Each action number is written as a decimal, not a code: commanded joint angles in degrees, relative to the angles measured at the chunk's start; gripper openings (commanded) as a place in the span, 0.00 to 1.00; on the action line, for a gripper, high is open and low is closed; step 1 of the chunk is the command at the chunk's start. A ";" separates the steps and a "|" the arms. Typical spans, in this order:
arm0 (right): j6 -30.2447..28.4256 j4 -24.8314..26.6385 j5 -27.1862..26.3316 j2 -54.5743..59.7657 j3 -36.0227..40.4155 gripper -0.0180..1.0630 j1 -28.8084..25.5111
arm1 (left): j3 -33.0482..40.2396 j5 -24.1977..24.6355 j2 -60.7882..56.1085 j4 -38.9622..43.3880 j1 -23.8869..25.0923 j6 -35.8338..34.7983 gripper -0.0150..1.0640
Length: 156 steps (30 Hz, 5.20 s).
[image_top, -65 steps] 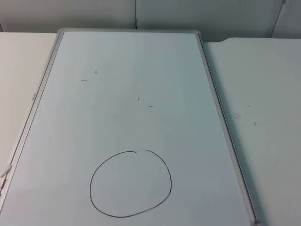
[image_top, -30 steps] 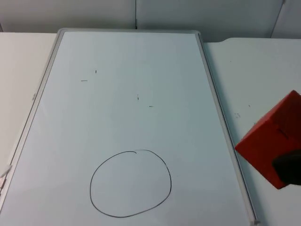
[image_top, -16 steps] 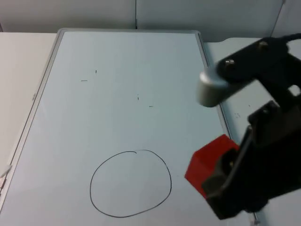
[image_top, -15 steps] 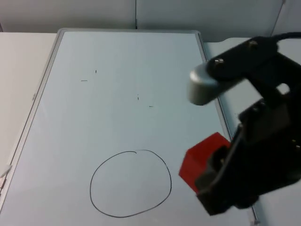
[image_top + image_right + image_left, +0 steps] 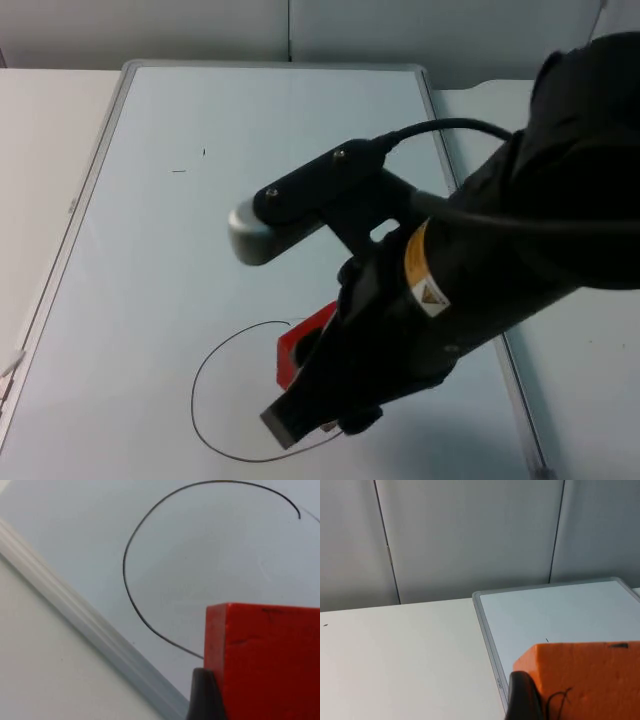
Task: Pick up one cube with the left hand and another cube with the right hand. First place the cube in the right hand at the target position, then stack the cube in the left hand on top.
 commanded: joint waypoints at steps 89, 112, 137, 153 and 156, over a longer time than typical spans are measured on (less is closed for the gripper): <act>1.07 1.28 4.05 13.89 -11.16 0.49 -2.16 | 0.10 -1.00 -0.45 -0.23 -0.20 -0.12 0.01; -4.92 0.97 5.27 -12.46 -11.05 0.78 -2.16 | 0.10 -0.88 -1.60 0.22 -0.20 -0.12 0.01; -15.62 -0.59 6.07 -61.57 9.59 0.78 -2.16 | 0.10 -0.88 -1.60 0.22 -0.20 -0.12 0.01; -15.28 -2.12 4.70 -63.46 10.85 0.78 -2.16 | -3.43 -2.38 2.44 -14.41 -0.20 14.25 0.01; -15.28 -2.12 4.48 -63.46 10.85 0.78 -2.16 | -7.19 0.15 8.44 -22.30 -0.20 22.72 0.01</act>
